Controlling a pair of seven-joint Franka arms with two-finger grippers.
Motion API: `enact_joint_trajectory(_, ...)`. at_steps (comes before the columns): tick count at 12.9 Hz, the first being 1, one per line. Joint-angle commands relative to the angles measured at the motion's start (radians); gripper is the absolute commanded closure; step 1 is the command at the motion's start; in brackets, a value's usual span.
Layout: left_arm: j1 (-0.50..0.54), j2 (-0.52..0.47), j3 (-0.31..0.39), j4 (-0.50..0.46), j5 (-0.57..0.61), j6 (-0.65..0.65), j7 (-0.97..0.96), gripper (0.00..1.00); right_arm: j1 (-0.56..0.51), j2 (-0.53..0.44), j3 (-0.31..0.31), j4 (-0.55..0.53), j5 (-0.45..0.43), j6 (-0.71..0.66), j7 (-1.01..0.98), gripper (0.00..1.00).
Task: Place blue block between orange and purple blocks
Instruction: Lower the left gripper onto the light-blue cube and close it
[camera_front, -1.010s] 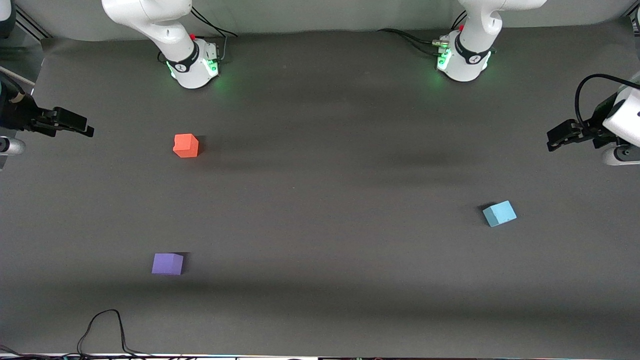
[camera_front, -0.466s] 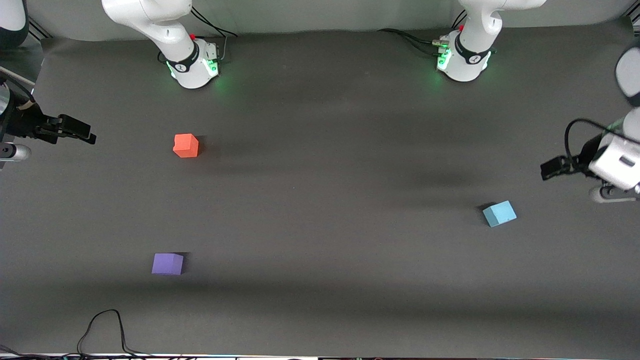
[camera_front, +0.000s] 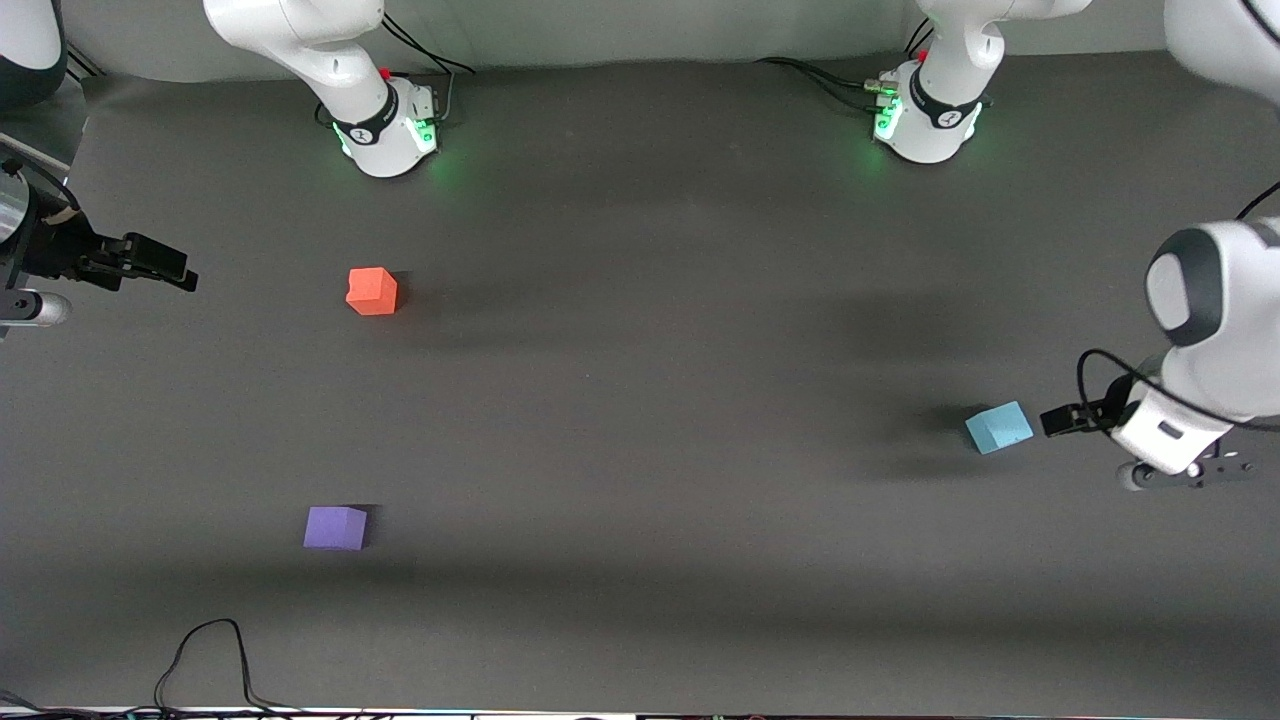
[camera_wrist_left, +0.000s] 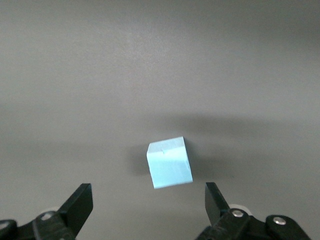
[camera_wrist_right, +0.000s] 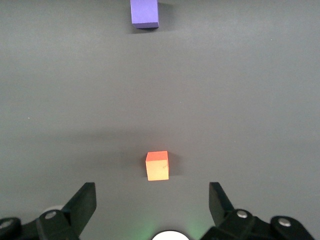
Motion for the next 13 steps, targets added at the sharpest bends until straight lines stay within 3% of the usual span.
enact_joint_trajectory(1,0.002,0.038,0.000,-0.008,-0.039,0.042,0.013,0.00,-0.017,-0.029,0.047,-0.021,-0.019,0.015,0.021,0.00)
enact_joint_trajectory(6,0.002,0.061,-0.001,-0.150,-0.047,0.182,0.013,0.00,-0.056,-0.037,0.069,-0.025,-0.016,0.015,0.021,0.00)
enact_joint_trajectory(13,-0.002,0.149,-0.006,-0.160,-0.107,0.206,0.005,0.00,-0.040,-0.034,0.069,-0.027,-0.012,0.021,0.021,0.00)
